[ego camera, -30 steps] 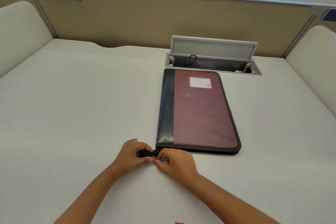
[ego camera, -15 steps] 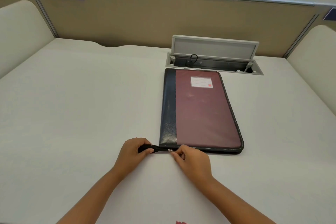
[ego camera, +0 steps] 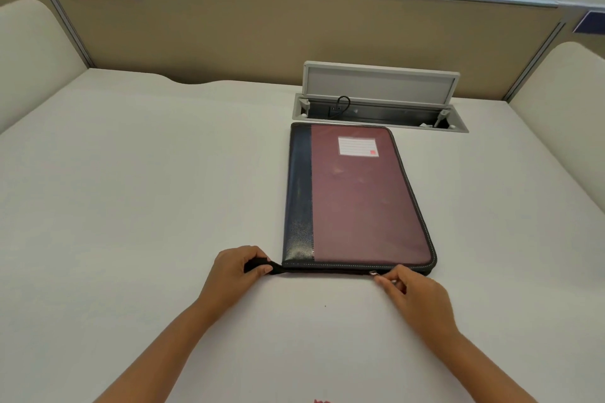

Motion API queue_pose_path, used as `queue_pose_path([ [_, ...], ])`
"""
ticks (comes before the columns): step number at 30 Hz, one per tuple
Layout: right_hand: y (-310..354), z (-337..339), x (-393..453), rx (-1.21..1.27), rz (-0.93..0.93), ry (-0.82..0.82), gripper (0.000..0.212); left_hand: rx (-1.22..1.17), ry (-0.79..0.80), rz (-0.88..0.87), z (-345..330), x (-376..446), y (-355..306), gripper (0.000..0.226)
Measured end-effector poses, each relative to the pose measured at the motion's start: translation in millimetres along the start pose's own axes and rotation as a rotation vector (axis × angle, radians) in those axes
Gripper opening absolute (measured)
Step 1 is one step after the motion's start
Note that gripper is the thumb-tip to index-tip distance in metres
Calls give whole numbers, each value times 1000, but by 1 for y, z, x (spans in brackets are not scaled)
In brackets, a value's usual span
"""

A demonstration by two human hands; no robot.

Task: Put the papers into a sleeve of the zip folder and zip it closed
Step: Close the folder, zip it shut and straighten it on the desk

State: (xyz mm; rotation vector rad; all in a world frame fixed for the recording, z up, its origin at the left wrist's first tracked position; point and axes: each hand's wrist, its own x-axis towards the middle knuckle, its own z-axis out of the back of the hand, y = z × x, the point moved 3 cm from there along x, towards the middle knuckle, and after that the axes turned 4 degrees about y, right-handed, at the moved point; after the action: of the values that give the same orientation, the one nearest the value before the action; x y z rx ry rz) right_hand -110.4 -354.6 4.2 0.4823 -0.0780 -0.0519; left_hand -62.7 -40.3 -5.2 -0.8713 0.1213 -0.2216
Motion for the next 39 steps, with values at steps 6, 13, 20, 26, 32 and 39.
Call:
queue_pose_path([
  [6,-50,34,-5,52,-228,-15,19,-6,-5,9,1,-1,-2,7],
  [13,-63,40,6,185,-284,-23,8,142,-80,-21,-5,2,-8,45],
  [20,-67,40,8,299,-330,-38,14,390,113,-124,-39,30,-49,87],
  [26,-65,38,7,297,-342,-61,11,641,213,-138,-51,41,-48,98],
  [32,-62,38,16,332,-432,-124,9,695,253,-131,-51,43,-53,97],
  [39,-76,49,55,279,-439,5,9,704,283,-131,-49,43,-52,101],
])
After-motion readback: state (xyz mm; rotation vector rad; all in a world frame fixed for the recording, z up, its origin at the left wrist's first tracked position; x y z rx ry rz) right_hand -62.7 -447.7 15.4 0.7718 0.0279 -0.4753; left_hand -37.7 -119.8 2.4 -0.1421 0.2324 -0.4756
